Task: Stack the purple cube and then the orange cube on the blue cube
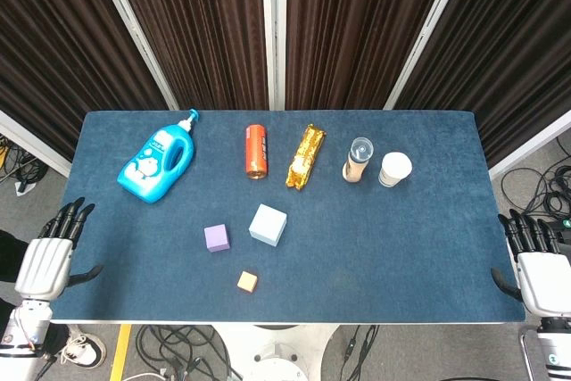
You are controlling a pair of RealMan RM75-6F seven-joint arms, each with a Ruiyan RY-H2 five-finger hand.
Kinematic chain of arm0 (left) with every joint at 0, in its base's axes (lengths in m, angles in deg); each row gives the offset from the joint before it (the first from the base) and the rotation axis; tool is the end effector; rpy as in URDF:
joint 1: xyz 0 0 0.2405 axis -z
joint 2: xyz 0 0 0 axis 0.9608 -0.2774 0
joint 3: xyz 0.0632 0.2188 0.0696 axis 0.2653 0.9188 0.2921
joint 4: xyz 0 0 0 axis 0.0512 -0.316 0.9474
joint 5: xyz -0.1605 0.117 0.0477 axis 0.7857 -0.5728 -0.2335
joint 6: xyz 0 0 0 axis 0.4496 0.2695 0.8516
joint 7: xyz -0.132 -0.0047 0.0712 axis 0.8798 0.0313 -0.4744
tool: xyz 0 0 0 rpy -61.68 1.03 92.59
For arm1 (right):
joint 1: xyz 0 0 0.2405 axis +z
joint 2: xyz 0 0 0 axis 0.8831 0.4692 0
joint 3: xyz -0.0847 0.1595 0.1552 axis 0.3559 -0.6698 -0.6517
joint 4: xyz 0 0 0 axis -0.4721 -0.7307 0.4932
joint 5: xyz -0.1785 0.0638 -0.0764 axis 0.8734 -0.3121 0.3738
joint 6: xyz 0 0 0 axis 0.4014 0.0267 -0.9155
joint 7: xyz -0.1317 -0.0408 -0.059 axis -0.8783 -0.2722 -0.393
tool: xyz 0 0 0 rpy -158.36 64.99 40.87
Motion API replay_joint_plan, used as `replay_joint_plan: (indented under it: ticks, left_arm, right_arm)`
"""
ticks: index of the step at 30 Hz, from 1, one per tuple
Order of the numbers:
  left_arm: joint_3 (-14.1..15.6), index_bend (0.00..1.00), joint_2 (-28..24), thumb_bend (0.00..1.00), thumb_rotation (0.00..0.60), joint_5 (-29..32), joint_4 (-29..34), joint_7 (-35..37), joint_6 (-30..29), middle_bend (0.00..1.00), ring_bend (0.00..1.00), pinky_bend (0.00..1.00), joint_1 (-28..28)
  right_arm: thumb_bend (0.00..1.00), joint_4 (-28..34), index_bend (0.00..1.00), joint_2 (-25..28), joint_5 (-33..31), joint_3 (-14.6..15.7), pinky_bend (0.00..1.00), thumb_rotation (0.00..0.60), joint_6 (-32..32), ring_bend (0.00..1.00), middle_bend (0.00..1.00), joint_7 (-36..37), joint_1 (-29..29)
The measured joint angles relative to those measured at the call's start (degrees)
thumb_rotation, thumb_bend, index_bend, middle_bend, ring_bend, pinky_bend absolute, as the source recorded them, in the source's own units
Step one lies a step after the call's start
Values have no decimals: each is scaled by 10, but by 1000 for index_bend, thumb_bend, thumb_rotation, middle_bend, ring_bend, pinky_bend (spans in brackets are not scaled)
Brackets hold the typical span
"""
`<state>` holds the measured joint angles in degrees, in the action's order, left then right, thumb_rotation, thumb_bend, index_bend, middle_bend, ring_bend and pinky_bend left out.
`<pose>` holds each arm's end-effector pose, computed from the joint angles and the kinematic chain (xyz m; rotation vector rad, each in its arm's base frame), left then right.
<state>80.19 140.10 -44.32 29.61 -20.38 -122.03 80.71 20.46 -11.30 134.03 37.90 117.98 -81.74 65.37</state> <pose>-0.2673 0.1892 0.1284 -1.4417 -0.9196 -0.9199 -0.2980 -0.1764 0.1691 1.4209 -0.8293 0.7613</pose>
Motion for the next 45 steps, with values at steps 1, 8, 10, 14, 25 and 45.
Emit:
replay_joint_plan:
  ticks: [1,8,10,14,25,45]
  left_arm:
    - [1,83,-1,158,600,0,0,-1,1,53,31,203,0]
    - [8,84,-5,157,600,10,6,-11,17,53,31,204,0]
    - [10,83,-6,157,600,11,7,-13,20,53,31,204,0]
    - [11,83,-9,157,600,13,20,-24,31,61,31,204,5]
    - [23,108,-1,158,600,19,107,-65,100,168,98,275,36]
    - [-26,134,244,157,600,216,140,-299,144,238,169,268,126]
  right_arm:
    - [191,0,18,0,0,0,0,600,-1,0,10,-1,1]
    - [191,0,18,-2,0,1,0,600,-4,0,10,-6,1]
    - [191,1,18,-2,-1,1,0,600,-5,0,11,-7,2]
    - [192,2,18,-2,-5,-1,0,600,-6,0,11,-5,3]
    - [192,0,18,1,-8,-1,0,600,-12,0,11,6,4]
    - [192,1,18,6,-15,1,0,600,-34,0,12,10,13]
